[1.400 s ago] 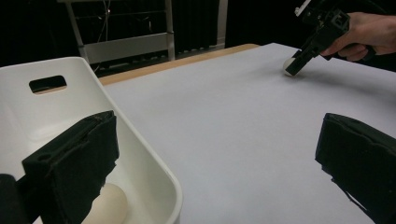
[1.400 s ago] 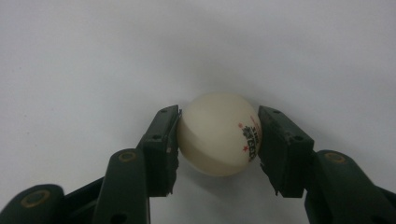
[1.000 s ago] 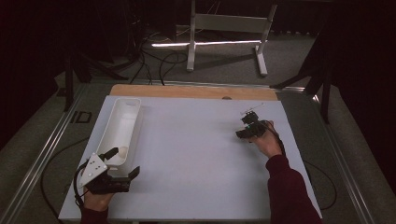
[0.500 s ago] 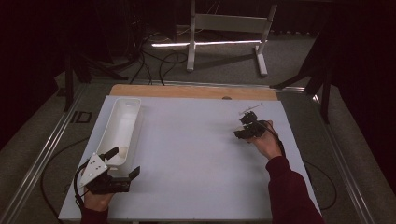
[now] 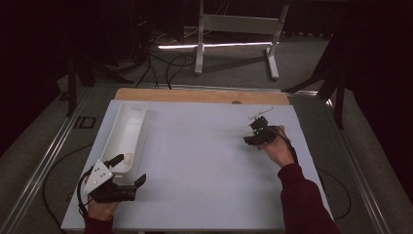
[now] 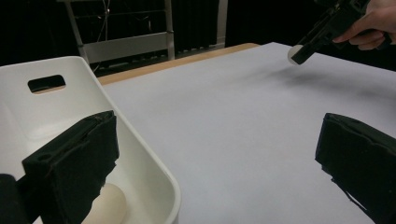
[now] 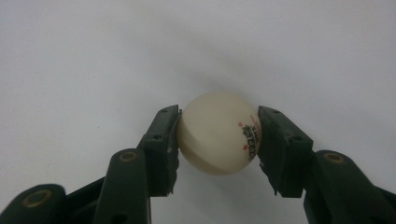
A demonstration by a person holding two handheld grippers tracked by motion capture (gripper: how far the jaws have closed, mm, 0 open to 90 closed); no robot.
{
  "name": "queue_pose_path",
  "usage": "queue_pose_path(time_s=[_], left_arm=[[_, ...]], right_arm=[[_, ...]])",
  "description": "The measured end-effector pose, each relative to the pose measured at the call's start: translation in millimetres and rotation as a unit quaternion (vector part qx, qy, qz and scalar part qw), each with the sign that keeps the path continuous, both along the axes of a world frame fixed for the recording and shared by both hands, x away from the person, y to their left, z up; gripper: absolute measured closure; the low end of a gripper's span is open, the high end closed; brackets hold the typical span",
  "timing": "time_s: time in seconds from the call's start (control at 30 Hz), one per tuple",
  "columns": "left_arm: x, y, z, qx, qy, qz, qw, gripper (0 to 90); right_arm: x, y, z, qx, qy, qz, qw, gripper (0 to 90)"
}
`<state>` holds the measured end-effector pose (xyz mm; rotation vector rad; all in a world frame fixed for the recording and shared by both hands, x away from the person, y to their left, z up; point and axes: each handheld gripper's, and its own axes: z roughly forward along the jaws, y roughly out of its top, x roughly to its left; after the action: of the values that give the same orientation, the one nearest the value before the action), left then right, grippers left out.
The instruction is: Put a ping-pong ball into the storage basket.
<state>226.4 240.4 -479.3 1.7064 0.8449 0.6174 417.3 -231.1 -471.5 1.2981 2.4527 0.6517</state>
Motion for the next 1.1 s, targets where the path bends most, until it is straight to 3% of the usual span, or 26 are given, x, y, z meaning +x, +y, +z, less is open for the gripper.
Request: queue_pose_path(time_s=[1.1], left_arm=[[-0.2,0.1,0.2,0.001,0.000,0.000,1.0000,0.3]], right_arm=[[-9.3,12.6,19.8,0.001,-0.023,0.020,0.9995,50.7]])
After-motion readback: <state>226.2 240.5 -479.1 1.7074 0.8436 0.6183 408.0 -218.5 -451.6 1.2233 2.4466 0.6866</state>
